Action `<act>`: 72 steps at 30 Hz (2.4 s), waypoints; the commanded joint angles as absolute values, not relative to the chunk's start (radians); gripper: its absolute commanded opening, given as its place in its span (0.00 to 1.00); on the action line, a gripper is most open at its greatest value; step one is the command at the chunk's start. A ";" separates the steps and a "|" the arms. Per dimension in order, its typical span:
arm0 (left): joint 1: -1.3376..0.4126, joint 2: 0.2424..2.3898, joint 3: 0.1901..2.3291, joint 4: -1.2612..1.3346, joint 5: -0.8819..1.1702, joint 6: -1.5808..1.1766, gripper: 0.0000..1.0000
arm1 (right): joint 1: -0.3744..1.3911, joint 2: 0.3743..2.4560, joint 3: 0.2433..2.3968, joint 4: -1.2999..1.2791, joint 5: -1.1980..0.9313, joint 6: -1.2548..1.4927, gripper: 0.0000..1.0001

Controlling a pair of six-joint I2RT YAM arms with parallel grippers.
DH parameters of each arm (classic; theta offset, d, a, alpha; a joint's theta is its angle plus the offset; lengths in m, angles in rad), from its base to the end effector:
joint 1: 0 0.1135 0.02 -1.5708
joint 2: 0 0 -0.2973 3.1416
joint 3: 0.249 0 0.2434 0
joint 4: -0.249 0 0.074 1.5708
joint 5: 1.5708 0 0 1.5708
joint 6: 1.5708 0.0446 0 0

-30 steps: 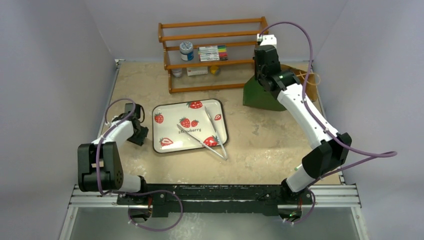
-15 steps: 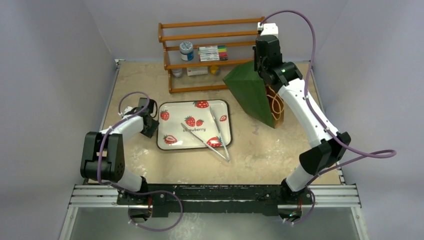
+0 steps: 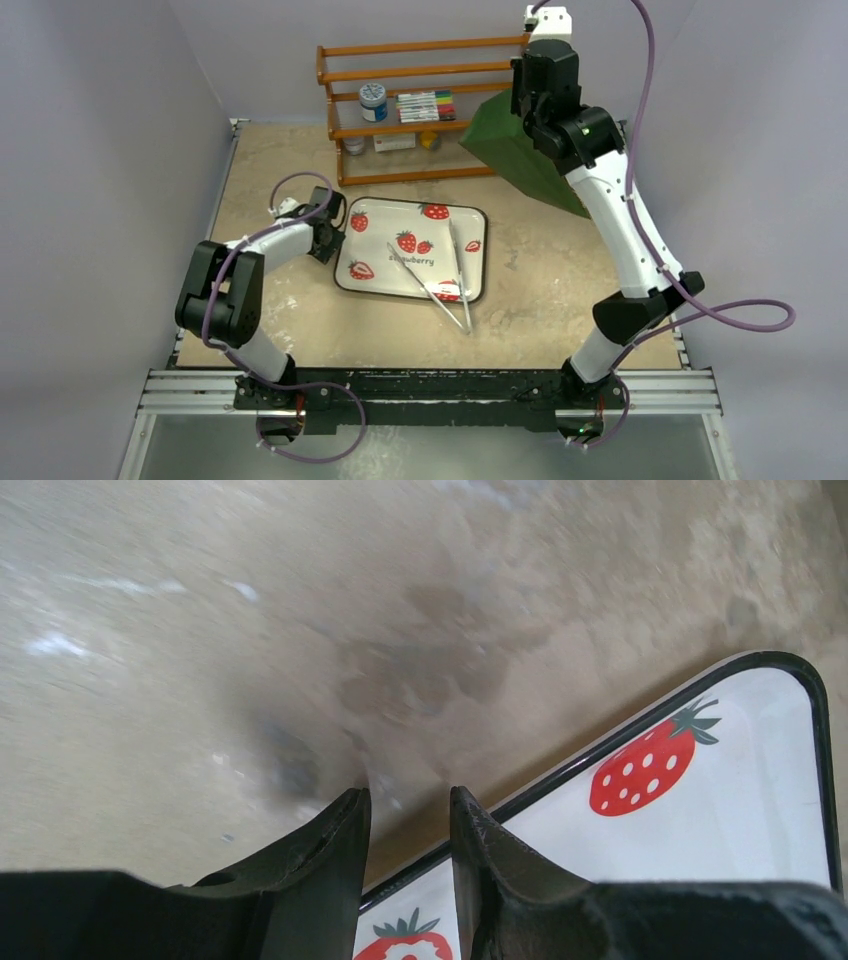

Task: Take the fake bread out of the paper bag
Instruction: Move the container to the center of the board, then place the paper bag at the center of the board.

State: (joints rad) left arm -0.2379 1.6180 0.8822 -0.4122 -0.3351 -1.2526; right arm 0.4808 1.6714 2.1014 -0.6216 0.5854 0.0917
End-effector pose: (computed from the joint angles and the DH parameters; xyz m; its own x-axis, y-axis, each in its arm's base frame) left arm 0.2919 -0.0557 0.1907 -0.3641 -0.8347 -0.4132 -0.8132 0.5012 -0.2959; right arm 0.3203 0.1393 0.5410 -0.1594 0.0029 -0.9872 0.1105 0.9938 -0.0149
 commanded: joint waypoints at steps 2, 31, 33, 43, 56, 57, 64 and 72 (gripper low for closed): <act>-0.352 1.682 0.900 -0.482 -0.321 -1.311 0.35 | 0.524 1.677 2.197 -0.586 0.622 0.070 0.00; -0.915 1.822 1.066 -0.581 -0.390 -1.581 0.34 | 0.661 1.716 2.274 -0.578 0.595 0.066 0.00; -0.934 1.847 1.091 -0.575 -0.390 -1.587 0.34 | 0.668 1.720 2.274 -0.578 0.596 0.064 0.00; -0.983 1.807 1.117 -0.597 -0.436 -1.610 0.42 | 0.692 1.739 2.289 -0.584 0.586 0.065 0.00; -0.983 1.342 1.095 -0.946 -0.737 -1.728 0.68 | 0.870 1.908 2.442 -0.616 0.597 0.029 0.00; -0.983 1.309 1.091 -0.974 -0.761 -1.751 0.68 | 0.885 1.923 2.442 -0.614 0.598 0.027 0.00; -0.983 1.134 1.060 -1.127 -0.888 -1.901 0.70 | 0.964 2.006 2.440 -0.522 0.580 -0.008 0.00; -0.983 1.025 1.085 -1.232 -0.981 -2.010 0.73 | 0.974 2.104 2.487 -0.444 0.487 -0.016 0.00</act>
